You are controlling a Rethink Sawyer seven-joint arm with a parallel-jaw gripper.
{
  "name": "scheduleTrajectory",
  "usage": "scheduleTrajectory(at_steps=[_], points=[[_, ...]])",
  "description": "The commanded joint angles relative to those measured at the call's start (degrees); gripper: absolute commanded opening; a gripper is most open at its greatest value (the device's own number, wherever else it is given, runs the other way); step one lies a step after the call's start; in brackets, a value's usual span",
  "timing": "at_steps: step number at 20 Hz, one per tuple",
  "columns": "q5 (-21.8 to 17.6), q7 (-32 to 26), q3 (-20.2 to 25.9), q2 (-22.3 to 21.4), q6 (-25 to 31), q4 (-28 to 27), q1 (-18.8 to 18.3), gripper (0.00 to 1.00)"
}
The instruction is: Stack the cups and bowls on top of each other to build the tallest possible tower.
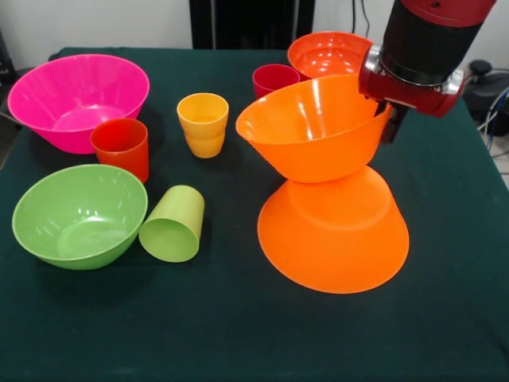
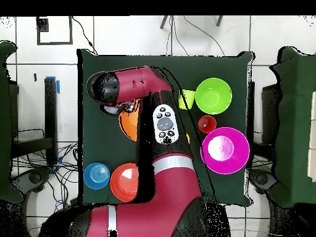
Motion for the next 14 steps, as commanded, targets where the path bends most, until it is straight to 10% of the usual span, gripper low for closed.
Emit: scheduleTrajectory(at_steps=[1,14], points=[[-4.2,-15.4,3.8,-0.6,13.8,-7.6,1.3,0.0],[-4.7,-14.6,3.6,-3.3,14.2,-6.1,1.3,0.0]])
